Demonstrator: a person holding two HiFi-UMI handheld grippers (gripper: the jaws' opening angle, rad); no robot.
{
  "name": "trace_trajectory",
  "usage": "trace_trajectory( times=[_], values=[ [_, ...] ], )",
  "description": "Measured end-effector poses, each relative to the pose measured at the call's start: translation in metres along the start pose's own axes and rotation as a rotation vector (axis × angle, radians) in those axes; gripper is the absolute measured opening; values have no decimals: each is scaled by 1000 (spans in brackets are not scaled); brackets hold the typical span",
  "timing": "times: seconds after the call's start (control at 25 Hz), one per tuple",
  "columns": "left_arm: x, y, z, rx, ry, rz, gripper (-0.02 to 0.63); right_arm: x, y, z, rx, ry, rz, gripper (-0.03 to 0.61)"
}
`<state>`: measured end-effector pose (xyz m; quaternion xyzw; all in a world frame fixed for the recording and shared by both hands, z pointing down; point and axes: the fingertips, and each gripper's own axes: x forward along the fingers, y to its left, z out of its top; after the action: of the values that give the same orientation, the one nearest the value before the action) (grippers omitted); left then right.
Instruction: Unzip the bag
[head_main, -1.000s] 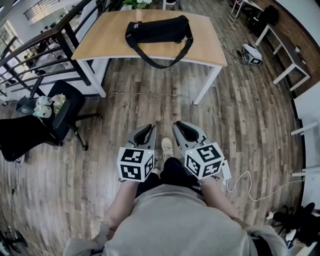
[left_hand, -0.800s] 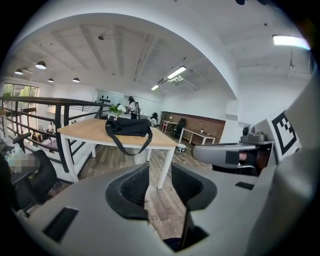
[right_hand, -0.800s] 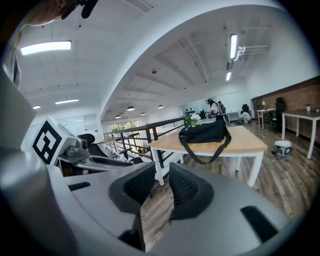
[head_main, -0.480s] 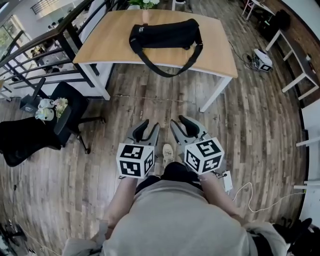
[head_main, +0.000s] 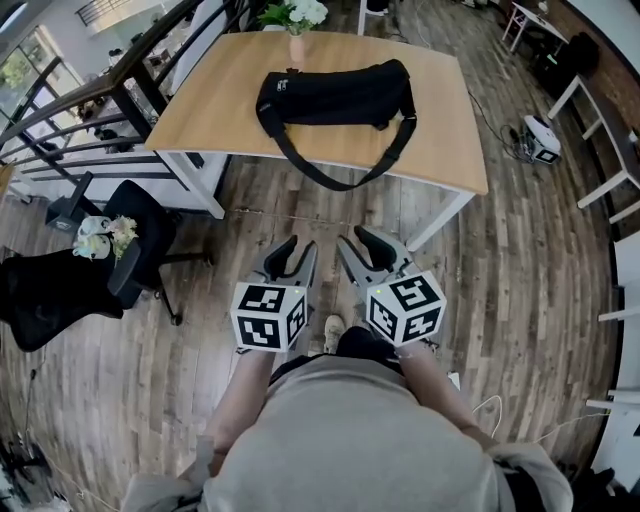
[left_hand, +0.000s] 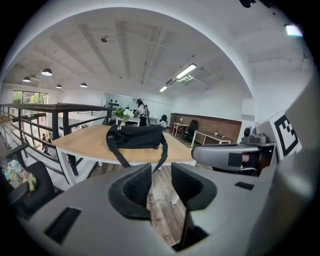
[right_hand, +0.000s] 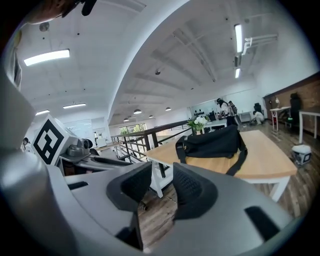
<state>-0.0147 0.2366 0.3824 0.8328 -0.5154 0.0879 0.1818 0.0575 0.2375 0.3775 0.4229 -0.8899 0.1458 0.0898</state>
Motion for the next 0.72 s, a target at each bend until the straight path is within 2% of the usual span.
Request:
trace_trajectory(
  times=[0.24, 0.4, 0.72],
  values=[
    [43, -3, 13, -8, 4, -3, 132, 18, -32, 9, -4, 15, 26, 126],
    [54, -10, 4, -6, 42, -22, 132, 20, -43, 3, 23, 31, 35, 118],
    [72, 3, -10, -38, 86, -4, 121, 33, -62, -6, 52, 47, 10, 98]
  ],
)
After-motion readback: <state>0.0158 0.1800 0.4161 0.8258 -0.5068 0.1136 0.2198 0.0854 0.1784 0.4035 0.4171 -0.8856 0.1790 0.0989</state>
